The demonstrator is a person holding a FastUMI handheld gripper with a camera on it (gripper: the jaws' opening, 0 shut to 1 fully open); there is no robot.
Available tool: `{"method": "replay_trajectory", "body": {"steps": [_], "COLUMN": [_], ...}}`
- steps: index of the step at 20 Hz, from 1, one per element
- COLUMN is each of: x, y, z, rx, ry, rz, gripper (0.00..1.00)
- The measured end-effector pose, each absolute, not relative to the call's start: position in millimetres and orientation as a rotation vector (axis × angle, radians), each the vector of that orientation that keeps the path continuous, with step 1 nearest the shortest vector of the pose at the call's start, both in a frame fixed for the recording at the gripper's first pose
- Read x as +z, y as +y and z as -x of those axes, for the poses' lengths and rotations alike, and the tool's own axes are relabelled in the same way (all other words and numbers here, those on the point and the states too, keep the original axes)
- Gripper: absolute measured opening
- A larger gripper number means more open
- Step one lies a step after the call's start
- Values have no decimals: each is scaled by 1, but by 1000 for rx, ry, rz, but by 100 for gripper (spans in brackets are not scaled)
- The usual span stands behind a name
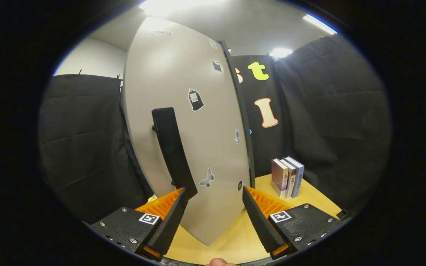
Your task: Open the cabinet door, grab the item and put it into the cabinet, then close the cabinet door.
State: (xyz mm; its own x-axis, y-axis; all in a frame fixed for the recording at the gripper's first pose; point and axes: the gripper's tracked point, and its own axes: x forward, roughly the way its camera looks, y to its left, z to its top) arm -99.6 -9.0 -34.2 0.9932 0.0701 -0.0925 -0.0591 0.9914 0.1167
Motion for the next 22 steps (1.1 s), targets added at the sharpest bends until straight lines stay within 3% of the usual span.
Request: {"method": "replay_trajectory", "body": {"steps": [22], "x": [-44], "y": [26], "z": [63], "rx": [184], "ry": [152], "rz": [-143], "gripper": [94]}}
